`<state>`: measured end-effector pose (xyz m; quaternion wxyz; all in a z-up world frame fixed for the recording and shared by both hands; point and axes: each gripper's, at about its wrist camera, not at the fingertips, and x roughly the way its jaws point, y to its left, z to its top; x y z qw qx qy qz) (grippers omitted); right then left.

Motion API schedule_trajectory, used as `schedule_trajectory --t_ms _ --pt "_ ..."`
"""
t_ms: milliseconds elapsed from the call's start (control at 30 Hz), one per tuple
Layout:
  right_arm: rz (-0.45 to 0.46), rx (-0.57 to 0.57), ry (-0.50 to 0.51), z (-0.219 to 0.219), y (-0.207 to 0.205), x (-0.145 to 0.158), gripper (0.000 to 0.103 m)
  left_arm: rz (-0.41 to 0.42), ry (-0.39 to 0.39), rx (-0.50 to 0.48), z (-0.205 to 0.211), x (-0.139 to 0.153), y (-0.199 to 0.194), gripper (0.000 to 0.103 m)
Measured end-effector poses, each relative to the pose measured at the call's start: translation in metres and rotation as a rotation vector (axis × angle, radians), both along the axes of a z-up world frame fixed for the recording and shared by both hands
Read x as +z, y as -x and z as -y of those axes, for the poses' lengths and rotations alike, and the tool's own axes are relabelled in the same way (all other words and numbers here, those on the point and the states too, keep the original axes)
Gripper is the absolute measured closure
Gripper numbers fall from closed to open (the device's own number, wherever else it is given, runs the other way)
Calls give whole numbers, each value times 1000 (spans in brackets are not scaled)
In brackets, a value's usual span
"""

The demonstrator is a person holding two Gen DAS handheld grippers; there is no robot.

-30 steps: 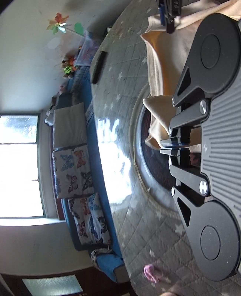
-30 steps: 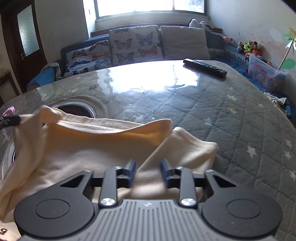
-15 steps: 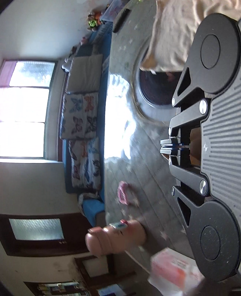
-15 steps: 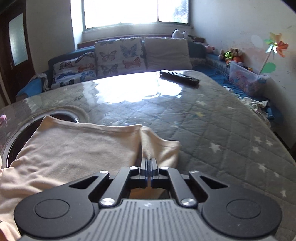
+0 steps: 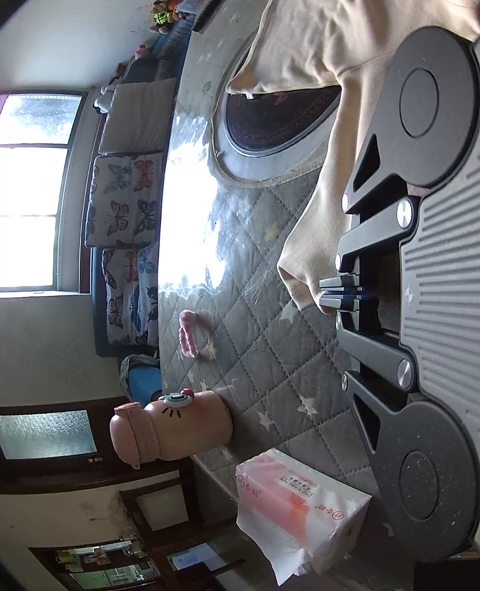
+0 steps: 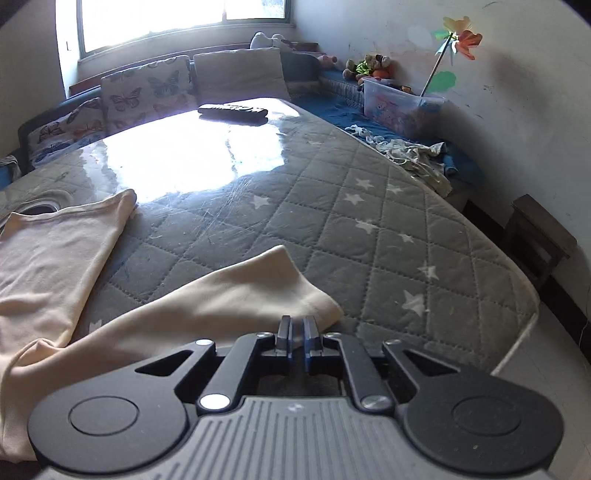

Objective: Fold clothes
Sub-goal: 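Lift and pull the sweater apart with both grippers to spread it flat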

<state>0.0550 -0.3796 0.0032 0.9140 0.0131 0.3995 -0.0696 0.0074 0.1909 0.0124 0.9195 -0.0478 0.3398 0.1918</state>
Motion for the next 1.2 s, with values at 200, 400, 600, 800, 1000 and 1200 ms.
schedule_trajectory --t_ms 200,400,600,800,1000,1200 --pt "54 117 -49 -22 -19 20 93 22 -14 -37 16 14 -12 92" --pt "30 275 -108 -65 -60 17 87 21 -20 -148 54 22 -39 64" --pt "-24 356 -139 -96 -104 5 87 7 14 -286 93 18 -84 59" --pt "-62 384 -127 -110 -131 -9 87 -69 9 -390 129 -6 -143 59" --pt "-65 410 -125 -115 -145 -12 87 -124 2 -434 144 -31 -174 61" --pt "-57 422 -106 -123 -155 -12 98 -100 11 -464 142 -33 -178 96"
